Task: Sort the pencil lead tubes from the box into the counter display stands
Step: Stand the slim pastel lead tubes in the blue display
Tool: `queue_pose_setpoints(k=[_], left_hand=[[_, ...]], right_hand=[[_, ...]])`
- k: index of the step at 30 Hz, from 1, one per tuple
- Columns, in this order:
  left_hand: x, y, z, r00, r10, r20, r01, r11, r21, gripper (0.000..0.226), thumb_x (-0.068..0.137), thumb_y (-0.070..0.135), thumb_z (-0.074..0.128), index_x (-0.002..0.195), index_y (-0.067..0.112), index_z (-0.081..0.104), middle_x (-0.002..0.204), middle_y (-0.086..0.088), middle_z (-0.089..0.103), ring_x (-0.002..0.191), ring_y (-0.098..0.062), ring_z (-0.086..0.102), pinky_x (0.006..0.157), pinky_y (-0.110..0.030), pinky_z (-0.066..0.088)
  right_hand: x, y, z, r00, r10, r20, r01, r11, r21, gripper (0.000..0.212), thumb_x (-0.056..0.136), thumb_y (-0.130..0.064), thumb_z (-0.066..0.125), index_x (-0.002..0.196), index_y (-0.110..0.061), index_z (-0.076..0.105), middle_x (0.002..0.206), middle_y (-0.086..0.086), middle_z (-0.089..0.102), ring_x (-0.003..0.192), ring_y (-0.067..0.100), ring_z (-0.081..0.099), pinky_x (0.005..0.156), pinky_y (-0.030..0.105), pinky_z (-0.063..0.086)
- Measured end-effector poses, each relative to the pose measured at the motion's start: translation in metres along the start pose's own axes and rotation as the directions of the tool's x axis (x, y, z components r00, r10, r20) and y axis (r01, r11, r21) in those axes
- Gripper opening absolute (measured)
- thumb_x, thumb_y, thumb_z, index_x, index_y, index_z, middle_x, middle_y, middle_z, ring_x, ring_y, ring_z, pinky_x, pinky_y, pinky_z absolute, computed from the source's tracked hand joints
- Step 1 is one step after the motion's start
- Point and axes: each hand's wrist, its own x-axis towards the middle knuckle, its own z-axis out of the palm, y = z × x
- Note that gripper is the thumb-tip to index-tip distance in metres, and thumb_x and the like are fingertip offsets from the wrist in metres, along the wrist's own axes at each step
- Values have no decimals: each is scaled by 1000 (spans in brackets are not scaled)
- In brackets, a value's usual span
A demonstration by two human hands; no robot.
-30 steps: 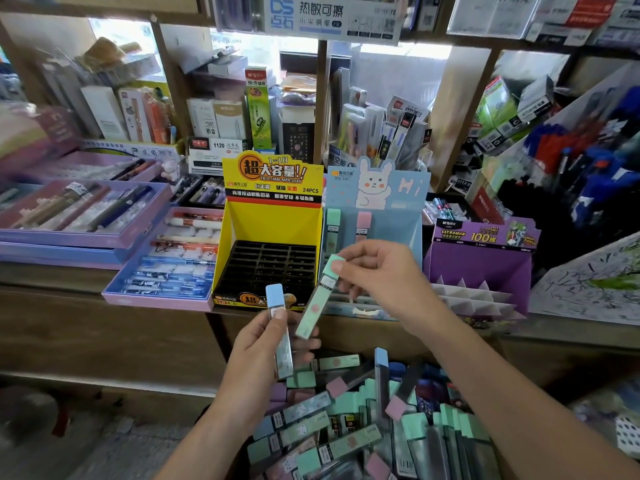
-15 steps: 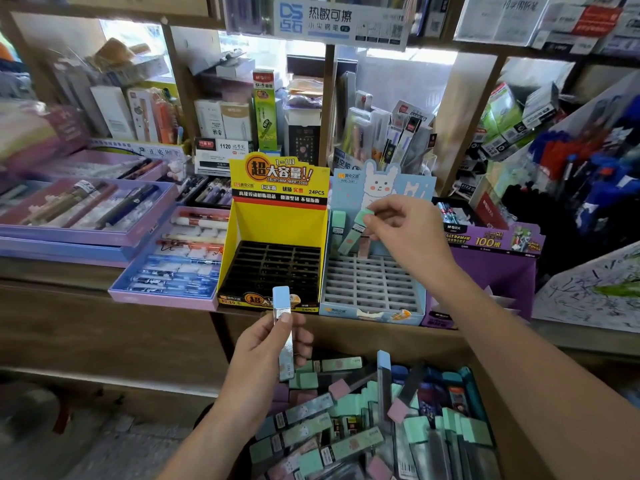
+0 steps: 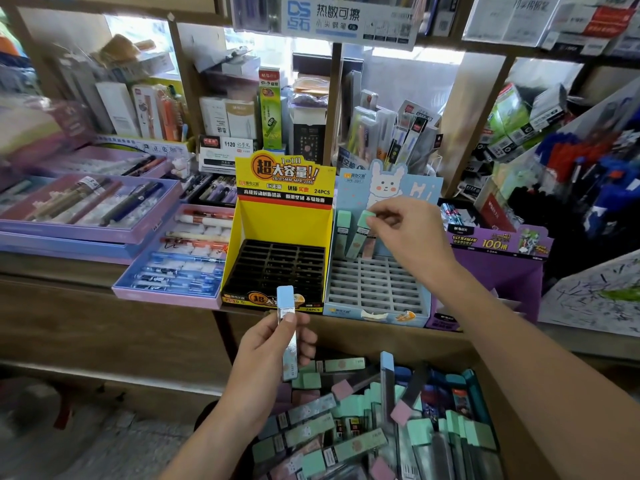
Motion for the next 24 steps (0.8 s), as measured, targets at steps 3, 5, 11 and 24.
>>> queue_pose_setpoints(k=[3,5,11,24], left_hand=[[0,0,0,1000,2,2,-2,1000,-1,30,102,34,54,99,15,76,87,-13,72,74,-21,65,66,-28,55],[0,0,0,1000,5,8,-5,1000,-6,31,99,37,56,99,15,76,87,-12,72,74,-21,64,66,-28,55],[1,1,1,1000,15,16,-14,1000,-20,35,90,44,59,97,15,76,85,-12,72,72,-20,64,64,-27,55],[0,1,-1,1000,15,17,-15,1000,-12,33,92,42,58,99,16,77,86,-12,72,73,-20,64,65,-26,55]], right_hand=[[0,-2,-1,999,-34,-8,34,999,-19,17,92,-13,75,109,-9,79,94,2,72,76,3,61,74,3,46],[1,-2,-1,999,-40,6,40,999,-29,16,93,-13,75,108,-10,79,95,3,73,80,10,63,77,10,49],[5,0,0,998,-28,54,31,998,-57,20,93,-12,73,113,-10,78,92,-2,68,82,13,62,86,27,52],[3,13,19,978,-9,209,63,966,-252,16,100,-10,63,101,-6,78,91,11,78,86,26,72,84,45,59]])
